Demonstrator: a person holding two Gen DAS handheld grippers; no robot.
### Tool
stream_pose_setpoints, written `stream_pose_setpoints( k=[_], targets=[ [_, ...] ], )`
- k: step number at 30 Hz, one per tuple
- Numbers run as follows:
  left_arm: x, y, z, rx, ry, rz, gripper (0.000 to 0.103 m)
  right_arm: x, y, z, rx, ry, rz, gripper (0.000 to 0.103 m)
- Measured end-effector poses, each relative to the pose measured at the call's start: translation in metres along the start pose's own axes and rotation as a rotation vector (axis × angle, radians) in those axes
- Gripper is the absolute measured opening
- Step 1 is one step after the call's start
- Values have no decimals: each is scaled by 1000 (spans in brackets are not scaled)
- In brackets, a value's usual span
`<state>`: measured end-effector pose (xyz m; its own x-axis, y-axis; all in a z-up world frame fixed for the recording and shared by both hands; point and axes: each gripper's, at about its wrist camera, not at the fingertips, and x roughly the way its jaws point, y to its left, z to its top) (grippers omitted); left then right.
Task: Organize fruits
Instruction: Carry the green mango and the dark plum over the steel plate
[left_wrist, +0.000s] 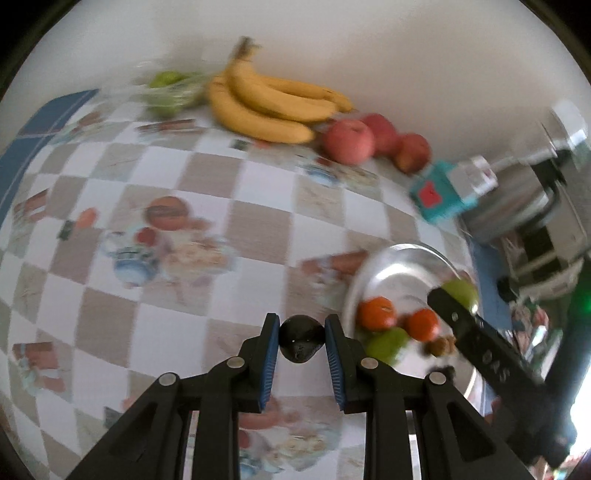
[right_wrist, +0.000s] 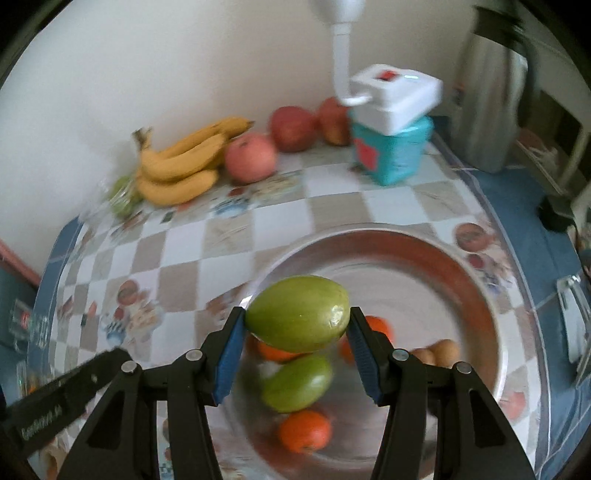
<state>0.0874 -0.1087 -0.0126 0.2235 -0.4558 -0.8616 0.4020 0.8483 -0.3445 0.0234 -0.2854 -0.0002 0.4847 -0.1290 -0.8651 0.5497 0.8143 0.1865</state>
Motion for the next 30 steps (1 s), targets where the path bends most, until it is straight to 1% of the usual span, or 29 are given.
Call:
stream_pose_setpoints(
  k=[3, 7, 9, 12, 15, 18, 21, 30],
  targets=[
    [8, -20, -5, 59, 14, -5, 27, -5, -22, 1, 46, -17, -28, 57],
    [17, -36, -11, 92, 42, -47, 27, -7, -47, 0, 100, -31, -52, 57],
    [22, -42, -14, 109, 41, -48, 27, -5, -54, -2, 106, -31, -80, 57],
    [28, -47, -15, 130, 35, -42, 27, 1, -62, -4, 120, -34, -91, 57],
    [33, -48, -16, 135, 32, -41, 27, 7, -68, -6, 136, -37, -88, 57],
    [37, -49, -17, 141, 26, -38, 27, 14, -72, -9, 136, -35, -106, 57],
    [41, -51, -19, 144, 29, -41, 27, 21, -73, -11, 129, -18, -132, 57],
    [47, -53, -22, 156, 40, -29, 27, 27, -75, -14, 126, -2, -157, 57]
  ],
)
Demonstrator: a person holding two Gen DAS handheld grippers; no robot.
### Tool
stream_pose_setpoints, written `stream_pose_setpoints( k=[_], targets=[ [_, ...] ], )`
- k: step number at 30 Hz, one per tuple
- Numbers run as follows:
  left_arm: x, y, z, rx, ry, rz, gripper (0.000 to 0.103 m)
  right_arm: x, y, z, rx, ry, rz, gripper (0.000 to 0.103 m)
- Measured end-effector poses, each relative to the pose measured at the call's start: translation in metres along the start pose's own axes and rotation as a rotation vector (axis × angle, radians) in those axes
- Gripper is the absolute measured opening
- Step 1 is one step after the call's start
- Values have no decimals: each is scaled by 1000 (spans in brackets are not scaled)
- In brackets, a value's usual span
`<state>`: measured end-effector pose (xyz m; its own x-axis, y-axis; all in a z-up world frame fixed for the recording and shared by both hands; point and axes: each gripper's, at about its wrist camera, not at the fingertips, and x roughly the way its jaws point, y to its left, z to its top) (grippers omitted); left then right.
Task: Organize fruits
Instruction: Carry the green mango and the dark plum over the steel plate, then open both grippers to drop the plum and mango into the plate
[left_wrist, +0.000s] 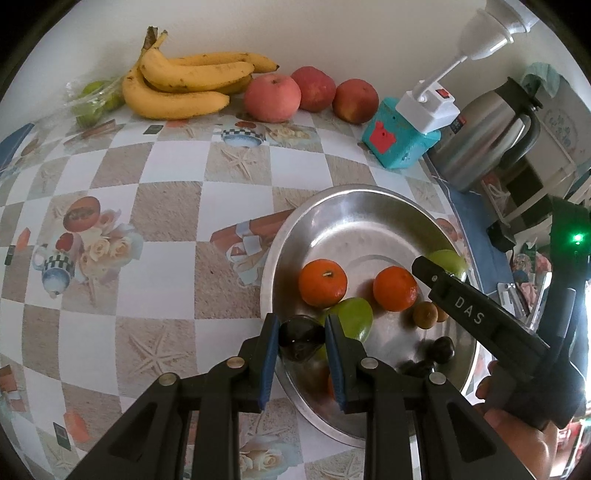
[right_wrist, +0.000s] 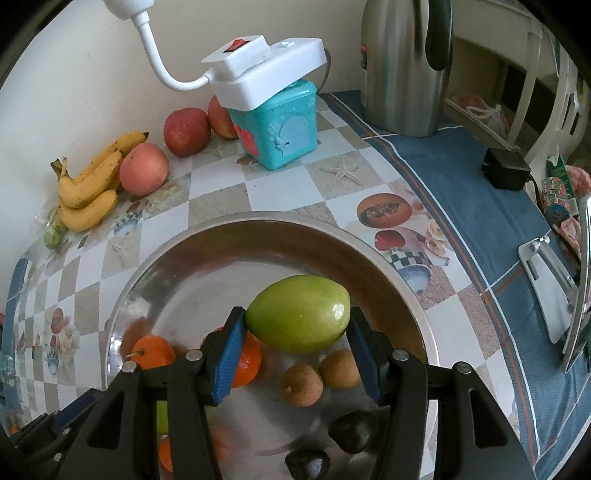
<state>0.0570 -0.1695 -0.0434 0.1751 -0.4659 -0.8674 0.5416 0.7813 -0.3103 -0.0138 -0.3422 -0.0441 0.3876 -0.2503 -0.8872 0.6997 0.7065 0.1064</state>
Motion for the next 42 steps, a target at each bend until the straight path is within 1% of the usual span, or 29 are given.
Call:
stream_pose_setpoints(
  k=[13, 14, 16, 17, 24, 29, 30, 31, 32, 33, 35, 37, 38, 40, 41, 42],
  targets=[
    [0, 1, 0, -2, 0, 0, 29, 3, -2, -1, 13, 13, -3, 57],
    [-1, 1, 0, -1, -2, -2, 31, 3, -2, 0, 13, 12, -4, 57],
    [0, 1, 0, -5, -2, -2, 45, 2, -2, 0, 8, 10, -2, 57],
    [0, 1, 0, -6, -1, -4, 47, 1, -2, 1, 7, 6, -5, 58],
    [-6, 3, 3, -15, -9, -15, 47, -7, 0, 4, -5, -10, -13, 58],
    [-14, 9, 6, -31, -20, -20, 56, -12, 5, 4, -20, -9, -9, 58],
    [-15, 11, 7, -38, -23, -13, 59, -13, 6, 4, -22, -7, -10, 60],
    [-16, 13, 8, -44, -27, -3, 64, -13, 7, 3, -24, -3, -11, 64],
    [-17, 16, 8, -53, -31, 12, 67, -13, 9, 2, -27, 4, -9, 73],
    [-18, 20, 9, -65, -35, 35, 72, -14, 11, 1, -28, 7, -3, 76],
    [-18, 27, 9, -86, -41, 79, 78, -16, 16, -1, -40, 12, 7, 77],
    [-18, 37, 9, -110, -49, 148, 90, -18, 23, -4, -58, 18, 4, 83],
    [-18, 41, 8, -118, -52, 181, 92, -20, 27, -7, -72, 19, 4, 86],
    [-20, 51, 6, -137, -57, 238, 99, -23, 33, -12, -94, 21, 4, 87],
    [-22, 56, 5, -143, -60, 254, 101, -24, 36, -15, -106, 23, 3, 87],
    [-23, 61, 3, -149, -65, 273, 103, -25, 40, -18, -117, 26, 3, 91]
  ],
)
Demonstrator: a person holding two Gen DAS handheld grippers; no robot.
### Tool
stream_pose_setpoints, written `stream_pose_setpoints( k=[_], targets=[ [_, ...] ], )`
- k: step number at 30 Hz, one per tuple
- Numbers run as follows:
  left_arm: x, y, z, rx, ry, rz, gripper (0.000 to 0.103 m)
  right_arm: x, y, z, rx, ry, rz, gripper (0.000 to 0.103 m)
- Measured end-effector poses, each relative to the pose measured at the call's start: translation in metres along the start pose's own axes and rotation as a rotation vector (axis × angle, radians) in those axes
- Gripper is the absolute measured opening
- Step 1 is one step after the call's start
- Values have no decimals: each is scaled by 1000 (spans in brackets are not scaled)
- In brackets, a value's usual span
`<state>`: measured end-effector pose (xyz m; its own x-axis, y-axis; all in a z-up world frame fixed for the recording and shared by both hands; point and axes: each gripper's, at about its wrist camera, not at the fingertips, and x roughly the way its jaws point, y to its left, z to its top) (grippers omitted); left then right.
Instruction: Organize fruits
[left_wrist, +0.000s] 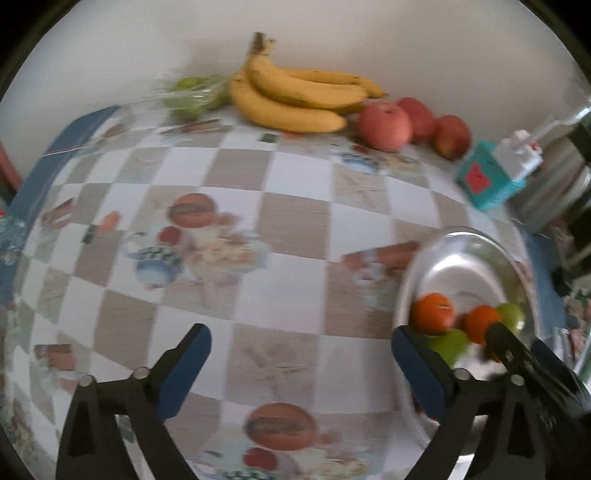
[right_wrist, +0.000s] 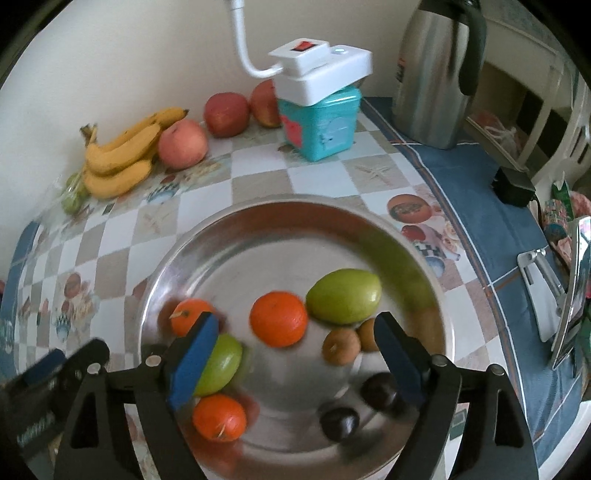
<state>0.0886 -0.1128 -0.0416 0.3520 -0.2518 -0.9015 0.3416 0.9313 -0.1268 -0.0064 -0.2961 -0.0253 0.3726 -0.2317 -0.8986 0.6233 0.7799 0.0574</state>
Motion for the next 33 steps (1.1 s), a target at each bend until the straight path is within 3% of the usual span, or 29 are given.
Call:
stream_pose_setpoints(
  k=[2, 16, 25, 33],
  targets=[
    [1, 7, -1, 2, -6, 45, 103, -1, 6, -5, -17, 5, 1, 98],
    [-12, 27, -24, 28, -2, 289, 103, -25, 25, -39, -50, 30, 36, 98],
    [-34, 42, -55, 63, 41, 334, 103, -45, 31, -74, -60, 54, 54, 98],
    [-63, 54, -83, 62, 8, 323, 103, -55, 33, -100, -69, 75, 64, 98]
  ],
)
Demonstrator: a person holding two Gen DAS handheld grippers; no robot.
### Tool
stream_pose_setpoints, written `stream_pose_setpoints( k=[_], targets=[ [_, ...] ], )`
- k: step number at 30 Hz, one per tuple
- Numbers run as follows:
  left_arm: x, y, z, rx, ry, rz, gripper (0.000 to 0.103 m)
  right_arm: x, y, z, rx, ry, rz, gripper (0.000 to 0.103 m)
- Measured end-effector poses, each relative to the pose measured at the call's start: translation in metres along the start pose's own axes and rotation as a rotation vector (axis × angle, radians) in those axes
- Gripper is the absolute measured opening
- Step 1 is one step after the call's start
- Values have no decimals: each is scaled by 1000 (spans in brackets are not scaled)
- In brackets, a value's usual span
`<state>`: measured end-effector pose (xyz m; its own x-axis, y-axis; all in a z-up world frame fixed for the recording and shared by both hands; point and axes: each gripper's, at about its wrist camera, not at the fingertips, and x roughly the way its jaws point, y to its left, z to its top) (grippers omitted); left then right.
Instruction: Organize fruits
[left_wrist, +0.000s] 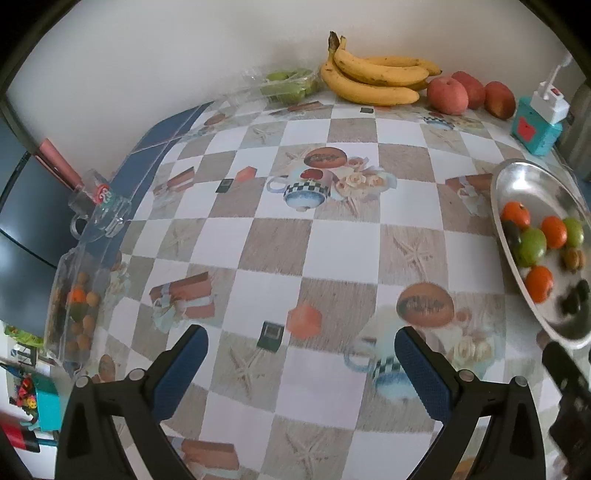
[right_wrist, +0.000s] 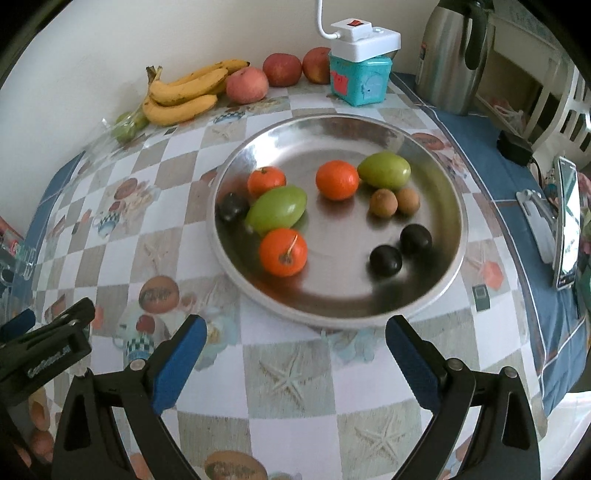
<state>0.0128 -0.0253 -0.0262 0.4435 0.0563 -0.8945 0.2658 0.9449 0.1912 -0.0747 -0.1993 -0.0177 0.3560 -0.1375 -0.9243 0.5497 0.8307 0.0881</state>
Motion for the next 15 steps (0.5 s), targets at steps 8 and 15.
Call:
stream_pose_setpoints(
  k=[8, 15],
  targets=[
    [-19, 18, -9, -61, -65, -29, 102, -17, -1, -5, 15, -45, -1, 98],
    [-19, 15, -8, -46, -62, -49, 103, -20, -1, -4, 14, -62, 2, 98]
  ],
)
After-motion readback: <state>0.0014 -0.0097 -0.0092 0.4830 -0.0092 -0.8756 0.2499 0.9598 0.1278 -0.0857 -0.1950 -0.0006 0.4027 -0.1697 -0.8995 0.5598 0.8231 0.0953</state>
